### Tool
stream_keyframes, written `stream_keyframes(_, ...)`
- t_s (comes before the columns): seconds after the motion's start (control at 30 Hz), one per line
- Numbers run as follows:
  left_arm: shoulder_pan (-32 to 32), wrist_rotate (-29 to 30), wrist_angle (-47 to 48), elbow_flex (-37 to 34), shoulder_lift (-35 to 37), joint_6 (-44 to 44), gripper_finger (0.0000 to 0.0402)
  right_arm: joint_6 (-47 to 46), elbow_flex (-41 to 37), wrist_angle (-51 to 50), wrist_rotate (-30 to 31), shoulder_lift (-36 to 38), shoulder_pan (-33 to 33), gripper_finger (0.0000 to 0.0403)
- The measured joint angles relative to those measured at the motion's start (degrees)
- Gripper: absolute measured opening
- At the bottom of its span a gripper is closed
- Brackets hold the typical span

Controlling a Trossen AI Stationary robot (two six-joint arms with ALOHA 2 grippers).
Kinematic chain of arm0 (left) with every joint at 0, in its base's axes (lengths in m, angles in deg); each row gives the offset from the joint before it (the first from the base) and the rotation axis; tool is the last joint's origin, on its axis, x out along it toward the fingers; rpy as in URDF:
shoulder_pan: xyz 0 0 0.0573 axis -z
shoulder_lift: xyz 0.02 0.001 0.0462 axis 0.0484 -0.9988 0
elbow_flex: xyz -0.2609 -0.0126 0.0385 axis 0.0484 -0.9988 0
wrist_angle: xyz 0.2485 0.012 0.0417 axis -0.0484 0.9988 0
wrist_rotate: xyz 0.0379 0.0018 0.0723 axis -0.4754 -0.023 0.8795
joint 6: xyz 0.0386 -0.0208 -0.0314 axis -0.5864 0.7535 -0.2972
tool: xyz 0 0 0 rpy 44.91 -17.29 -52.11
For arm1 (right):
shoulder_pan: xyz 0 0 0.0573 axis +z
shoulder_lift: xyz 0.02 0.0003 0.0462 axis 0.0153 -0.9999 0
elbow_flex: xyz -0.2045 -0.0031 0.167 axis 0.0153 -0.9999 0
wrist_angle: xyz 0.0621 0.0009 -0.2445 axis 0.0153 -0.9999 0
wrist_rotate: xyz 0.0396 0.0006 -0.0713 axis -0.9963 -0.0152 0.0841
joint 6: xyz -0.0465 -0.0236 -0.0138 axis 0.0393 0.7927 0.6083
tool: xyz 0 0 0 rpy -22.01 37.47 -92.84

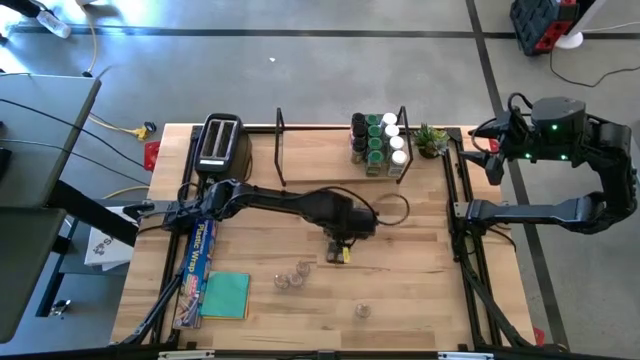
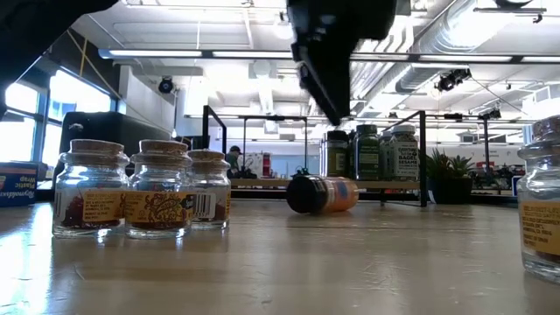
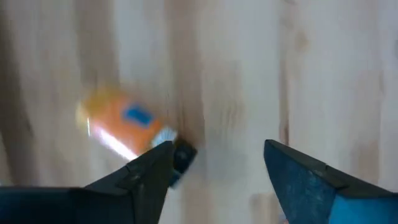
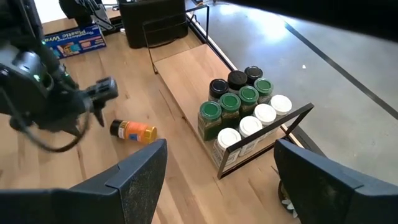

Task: Shelf spices
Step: Put the black seasoning bottle on the shelf and align it with the other black seasoning bottles

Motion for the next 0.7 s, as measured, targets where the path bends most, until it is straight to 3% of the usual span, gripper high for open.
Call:
stream_keyframes(0.17, -0.7, -0.32, 2.98, -0.04, -1.31, -41.63, 0.0248, -2.04, 0.0, 0.02, -0.01, 0.0, 0.01, 0.0291)
stream_keyframes(0.23, -2.03, -2.48, 3.95, -0.04, -2.61, -48.16, 0.0248, -3.95, 0.0, -0.08, -0.02, 0.0, 0.01, 0.0291)
stream_keyframes(0.3, -3.2, 0.12, 4.36, -0.06, -3.91, -48.81, 0.0248, -5.87, 0.0, -0.13, 0.02, 0.0, 0.0, 0.0291)
stream_keyframes(0.43, -5.23, 10.85, 7.5, -0.1, -5.02, -46.96, 0.0244, -8.98, 0.0, -0.05, 1.49, -0.02, 0.0, 0.0291)
stream_keyframes(0.5, -6.4, 12.61, 10.69, -0.06, -4.95, -44.1, 0.0239, -10.81, -0.02, 0.18, 3.12, -0.02, 0.01, 0.0291)
stream_keyframes(0.57, -7.58, 11.05, 14.59, -0.07, -4.89, -41.6, 0.0231, -13.24, -0.02, 0.26, 4.13, -0.02, 0.0, 0.0291)
stream_keyframes(0.7, -9.25, 0.78, 15.12, -1.05, -4.97, -35.77, 0.0207, -18.16, -0.02, 0.31, 4.88, -0.02, 0.0, 0.0291)
